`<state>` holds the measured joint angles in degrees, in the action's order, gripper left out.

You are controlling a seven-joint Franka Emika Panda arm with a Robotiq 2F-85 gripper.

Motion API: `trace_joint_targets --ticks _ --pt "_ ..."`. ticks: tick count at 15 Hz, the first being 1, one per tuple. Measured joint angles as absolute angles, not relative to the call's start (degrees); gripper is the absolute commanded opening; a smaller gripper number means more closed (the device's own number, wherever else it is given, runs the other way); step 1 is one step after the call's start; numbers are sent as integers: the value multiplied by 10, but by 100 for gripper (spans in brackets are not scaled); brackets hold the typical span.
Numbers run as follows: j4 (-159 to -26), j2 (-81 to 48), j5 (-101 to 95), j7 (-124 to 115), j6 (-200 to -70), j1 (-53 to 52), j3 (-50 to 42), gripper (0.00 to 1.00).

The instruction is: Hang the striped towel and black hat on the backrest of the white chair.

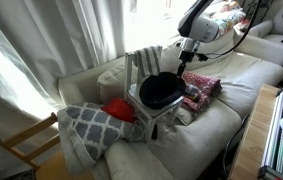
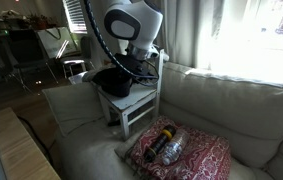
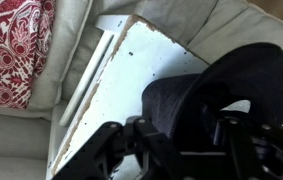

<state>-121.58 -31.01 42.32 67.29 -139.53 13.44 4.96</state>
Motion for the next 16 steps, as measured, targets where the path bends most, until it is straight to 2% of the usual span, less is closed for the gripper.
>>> trace_joint_targets --ticks 3,4,11,16 --pt "-1212 -306 419 673 -1407 134 49 2" --pt "-1211 -301 416 672 -1407 134 48 0" --pt "-1213 -253 317 602 -1376 127 31 1" --pt "-1213 -197 220 504 -1277 126 10 1"
